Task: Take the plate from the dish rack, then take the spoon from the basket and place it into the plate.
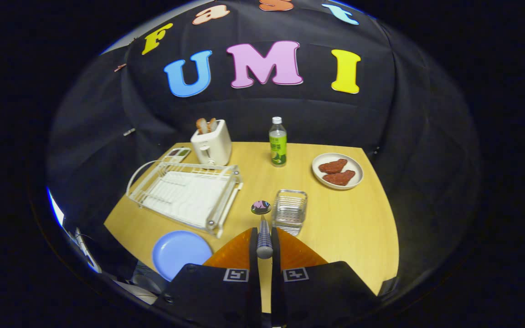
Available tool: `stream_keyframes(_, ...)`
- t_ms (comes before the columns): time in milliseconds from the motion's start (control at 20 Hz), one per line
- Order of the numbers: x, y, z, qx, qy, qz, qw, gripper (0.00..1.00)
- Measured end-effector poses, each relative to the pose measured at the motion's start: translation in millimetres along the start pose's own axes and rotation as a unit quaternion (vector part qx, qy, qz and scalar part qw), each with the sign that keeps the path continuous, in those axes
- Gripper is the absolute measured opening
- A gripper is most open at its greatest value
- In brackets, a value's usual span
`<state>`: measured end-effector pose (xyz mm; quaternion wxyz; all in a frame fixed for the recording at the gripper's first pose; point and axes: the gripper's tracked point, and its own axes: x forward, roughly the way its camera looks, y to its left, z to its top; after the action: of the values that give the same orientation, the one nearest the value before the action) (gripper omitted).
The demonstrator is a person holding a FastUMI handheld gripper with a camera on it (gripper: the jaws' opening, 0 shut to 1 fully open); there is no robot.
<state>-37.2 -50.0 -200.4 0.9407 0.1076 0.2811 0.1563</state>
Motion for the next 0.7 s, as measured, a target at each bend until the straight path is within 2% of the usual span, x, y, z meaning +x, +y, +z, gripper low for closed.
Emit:
stream_keyframes(200,-16,74,-19,-0.026,0.001,0.061,0.998,0.12)
stream_keyframes(350,-10,121,-48,-0.043,0.027,0.099,0.994,0.12)
stream_keyframes(500,8,150,-81,-0.054,0.062,0.114,0.990,0.12)
stream_keyframes(700,34,163,-116,-0.076,0.100,0.110,0.986,0.13)
